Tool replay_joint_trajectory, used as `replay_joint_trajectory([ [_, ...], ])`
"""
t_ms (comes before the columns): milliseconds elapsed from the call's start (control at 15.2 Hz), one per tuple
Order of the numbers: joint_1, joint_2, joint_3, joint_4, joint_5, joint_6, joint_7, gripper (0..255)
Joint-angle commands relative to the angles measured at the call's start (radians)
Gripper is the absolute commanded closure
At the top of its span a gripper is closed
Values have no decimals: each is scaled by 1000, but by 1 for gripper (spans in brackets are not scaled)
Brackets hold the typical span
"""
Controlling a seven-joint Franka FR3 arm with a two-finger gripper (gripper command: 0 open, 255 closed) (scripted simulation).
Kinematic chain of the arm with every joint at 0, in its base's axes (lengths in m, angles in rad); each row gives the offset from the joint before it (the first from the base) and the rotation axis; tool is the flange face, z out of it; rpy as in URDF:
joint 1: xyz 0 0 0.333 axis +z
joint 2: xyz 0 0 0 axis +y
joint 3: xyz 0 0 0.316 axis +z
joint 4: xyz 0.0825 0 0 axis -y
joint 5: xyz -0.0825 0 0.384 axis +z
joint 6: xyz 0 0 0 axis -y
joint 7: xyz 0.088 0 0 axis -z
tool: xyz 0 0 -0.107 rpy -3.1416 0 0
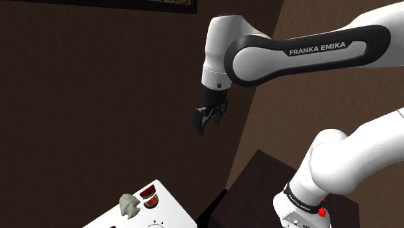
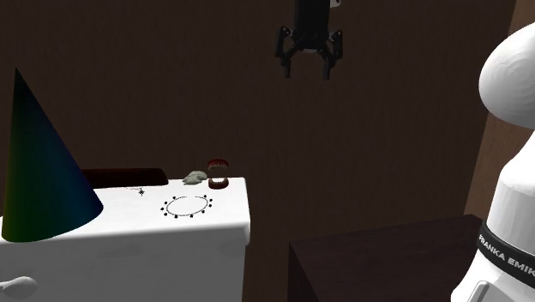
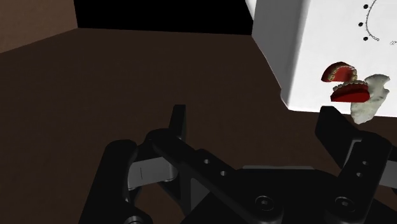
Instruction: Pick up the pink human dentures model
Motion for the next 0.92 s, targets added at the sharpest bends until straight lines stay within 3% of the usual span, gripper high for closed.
replay_joint_trajectory([
  [0,3,58,36,6,6,52,39,0],
  [462,9,295,155,74,-27,210,193,0],
  [858,27,537,224,182,-135,316,357,0],
])
